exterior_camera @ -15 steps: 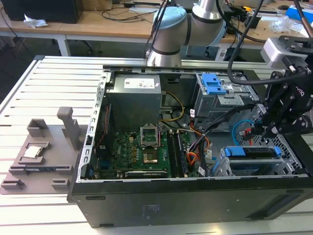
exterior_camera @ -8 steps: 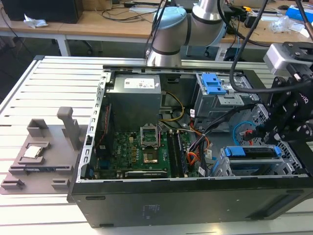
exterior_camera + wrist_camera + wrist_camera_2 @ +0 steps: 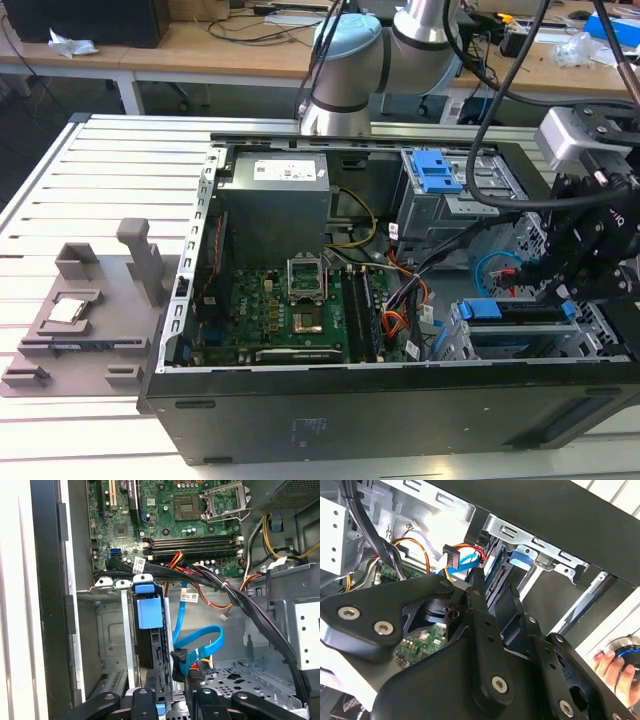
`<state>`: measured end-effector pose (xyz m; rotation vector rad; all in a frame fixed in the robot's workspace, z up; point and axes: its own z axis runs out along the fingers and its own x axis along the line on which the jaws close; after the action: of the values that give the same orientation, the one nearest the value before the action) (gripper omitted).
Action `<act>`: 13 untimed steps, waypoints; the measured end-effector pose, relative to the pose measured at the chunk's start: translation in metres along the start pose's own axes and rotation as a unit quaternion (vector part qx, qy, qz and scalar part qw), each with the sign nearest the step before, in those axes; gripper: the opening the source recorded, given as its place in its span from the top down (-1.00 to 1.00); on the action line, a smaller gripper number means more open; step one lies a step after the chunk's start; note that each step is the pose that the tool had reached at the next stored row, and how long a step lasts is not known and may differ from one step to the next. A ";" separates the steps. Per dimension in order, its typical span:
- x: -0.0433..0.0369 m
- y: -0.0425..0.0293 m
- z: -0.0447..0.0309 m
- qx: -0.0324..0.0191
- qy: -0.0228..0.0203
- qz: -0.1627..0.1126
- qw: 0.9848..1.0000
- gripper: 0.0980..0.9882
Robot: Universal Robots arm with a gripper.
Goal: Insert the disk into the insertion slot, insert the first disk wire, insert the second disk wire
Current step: 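Insert the first disk wire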
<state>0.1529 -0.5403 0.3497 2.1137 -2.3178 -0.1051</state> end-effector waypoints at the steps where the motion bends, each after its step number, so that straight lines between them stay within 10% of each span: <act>1: 0.0001 0.0000 0.0001 0.000 0.000 0.000 1.000 0.41; 13: -0.0013 0.0031 -0.0113 -0.001 -0.009 -0.001 1.000 0.41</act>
<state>0.1504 -0.5394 0.3612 2.1236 -2.3240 -0.1262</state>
